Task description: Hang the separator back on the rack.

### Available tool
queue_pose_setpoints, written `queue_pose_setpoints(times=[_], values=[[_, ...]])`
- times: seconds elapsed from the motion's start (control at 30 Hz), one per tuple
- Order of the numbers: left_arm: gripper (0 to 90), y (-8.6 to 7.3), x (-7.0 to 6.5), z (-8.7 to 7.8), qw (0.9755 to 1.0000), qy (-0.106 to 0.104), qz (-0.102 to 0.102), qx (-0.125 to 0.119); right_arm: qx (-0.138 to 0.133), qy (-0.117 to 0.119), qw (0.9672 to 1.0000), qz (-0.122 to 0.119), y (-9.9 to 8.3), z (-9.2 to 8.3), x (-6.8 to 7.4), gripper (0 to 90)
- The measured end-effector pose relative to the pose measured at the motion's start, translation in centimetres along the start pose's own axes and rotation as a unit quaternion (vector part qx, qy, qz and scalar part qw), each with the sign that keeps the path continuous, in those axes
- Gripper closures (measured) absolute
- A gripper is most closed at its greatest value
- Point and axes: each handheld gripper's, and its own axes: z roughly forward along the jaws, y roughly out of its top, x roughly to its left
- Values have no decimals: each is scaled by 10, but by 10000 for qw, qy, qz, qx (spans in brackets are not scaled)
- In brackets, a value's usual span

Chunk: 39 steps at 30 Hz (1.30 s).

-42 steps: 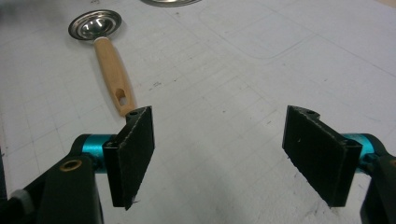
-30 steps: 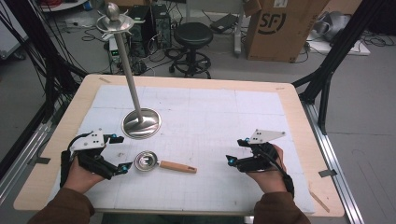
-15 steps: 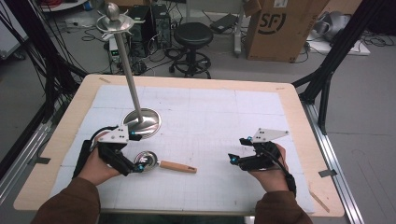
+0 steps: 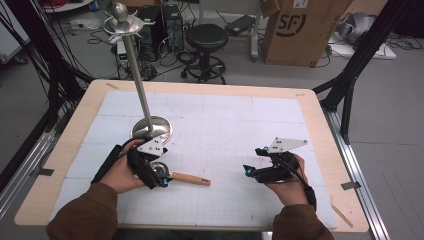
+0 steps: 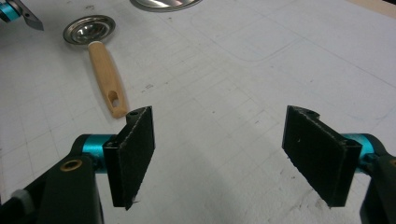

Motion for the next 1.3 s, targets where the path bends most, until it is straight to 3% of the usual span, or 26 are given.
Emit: queue_pose_setpoints(times=[0.17, 0.4, 0.63, 1.07, 1.3], values=[[25, 0, 2, 10, 9997, -18, 56, 231, 15, 6, 10000, 11, -1, 1, 0, 247], [131, 0, 1, 20, 9988, -176, 94, 438, 78, 17, 10000, -9, -1, 5, 0, 247], [314, 1, -3, 30, 9973, -274, 285, 625, 116, 54, 9999, -37, 0, 7, 1, 247], [575, 0, -3, 35, 9941, -422, 308, 946, 160, 68, 9998, -71, 0, 10, 2, 247], [621, 0, -4, 32, 9937, -461, 311, 971, 170, 72, 9998, -64, 0, 10, 3, 247]])
